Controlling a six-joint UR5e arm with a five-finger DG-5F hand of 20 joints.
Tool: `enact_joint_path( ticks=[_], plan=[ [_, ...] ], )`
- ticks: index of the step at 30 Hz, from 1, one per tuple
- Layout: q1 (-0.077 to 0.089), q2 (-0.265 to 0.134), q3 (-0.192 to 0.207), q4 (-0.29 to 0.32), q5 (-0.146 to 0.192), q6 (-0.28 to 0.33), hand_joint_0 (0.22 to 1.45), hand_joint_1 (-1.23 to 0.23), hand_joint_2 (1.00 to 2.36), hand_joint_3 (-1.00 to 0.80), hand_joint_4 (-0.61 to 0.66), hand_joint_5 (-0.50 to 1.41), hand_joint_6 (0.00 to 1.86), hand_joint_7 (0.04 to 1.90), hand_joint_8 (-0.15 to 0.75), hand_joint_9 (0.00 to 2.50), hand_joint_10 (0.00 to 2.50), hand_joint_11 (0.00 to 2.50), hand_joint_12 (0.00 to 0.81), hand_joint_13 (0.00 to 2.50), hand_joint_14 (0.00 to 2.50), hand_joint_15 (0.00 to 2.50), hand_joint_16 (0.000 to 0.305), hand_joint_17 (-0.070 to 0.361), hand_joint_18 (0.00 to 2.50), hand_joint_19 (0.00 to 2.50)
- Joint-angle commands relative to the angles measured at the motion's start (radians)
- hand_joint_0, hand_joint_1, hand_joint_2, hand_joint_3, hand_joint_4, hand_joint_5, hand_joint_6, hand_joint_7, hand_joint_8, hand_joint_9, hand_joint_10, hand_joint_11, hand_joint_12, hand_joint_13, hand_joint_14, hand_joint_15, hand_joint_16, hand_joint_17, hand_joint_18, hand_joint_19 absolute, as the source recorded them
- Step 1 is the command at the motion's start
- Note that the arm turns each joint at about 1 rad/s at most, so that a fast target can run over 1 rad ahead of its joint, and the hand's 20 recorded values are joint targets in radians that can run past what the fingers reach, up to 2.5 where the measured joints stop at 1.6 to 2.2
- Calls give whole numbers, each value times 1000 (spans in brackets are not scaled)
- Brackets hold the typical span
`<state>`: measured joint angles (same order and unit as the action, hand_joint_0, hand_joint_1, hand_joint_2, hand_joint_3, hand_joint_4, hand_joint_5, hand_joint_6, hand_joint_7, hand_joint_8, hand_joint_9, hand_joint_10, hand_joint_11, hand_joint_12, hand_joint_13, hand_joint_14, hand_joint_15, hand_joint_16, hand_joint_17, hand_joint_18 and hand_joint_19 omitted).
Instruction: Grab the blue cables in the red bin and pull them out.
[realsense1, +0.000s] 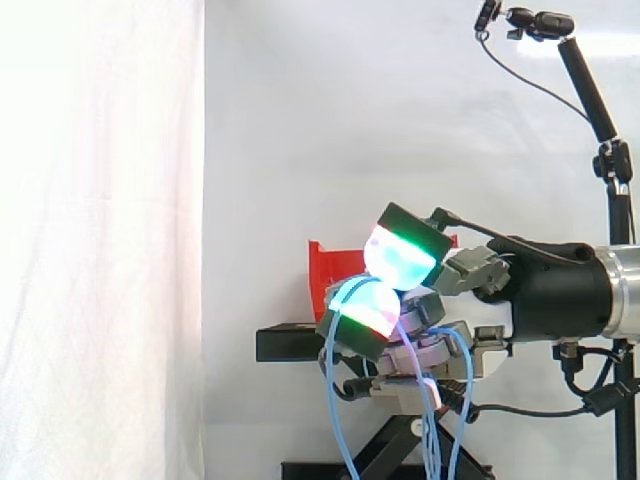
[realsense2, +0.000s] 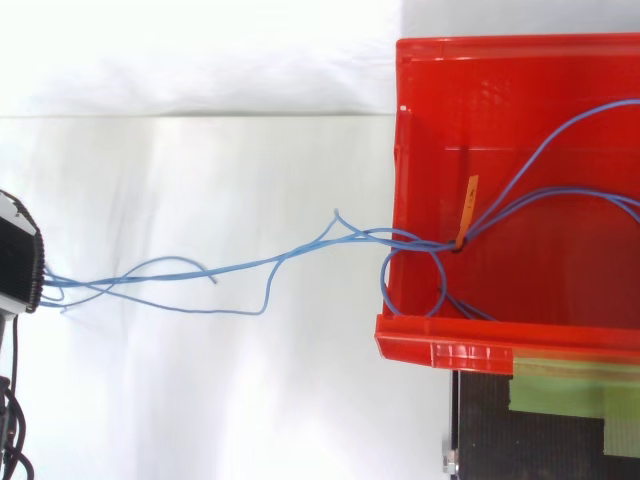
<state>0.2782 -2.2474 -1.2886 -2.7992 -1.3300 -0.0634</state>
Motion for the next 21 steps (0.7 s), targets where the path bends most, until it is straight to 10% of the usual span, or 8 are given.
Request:
enact_joint_path(
  ticks=[1, 21],
  plan=[
    [1, 0, 0, 0, 0, 0, 935, -942, 1014, -587, -30, 744, 911, 620, 240, 921, 2149, 1447, 328, 1209, 1252, 1374, 43, 96, 1009, 1225],
    [0, 0, 0, 0, 0, 1, 934, -944, 1014, -579, -32, 749, 905, 619, 238, 924, 2145, 1445, 328, 1214, 1241, 1386, 42, 94, 1007, 1227]
  ],
)
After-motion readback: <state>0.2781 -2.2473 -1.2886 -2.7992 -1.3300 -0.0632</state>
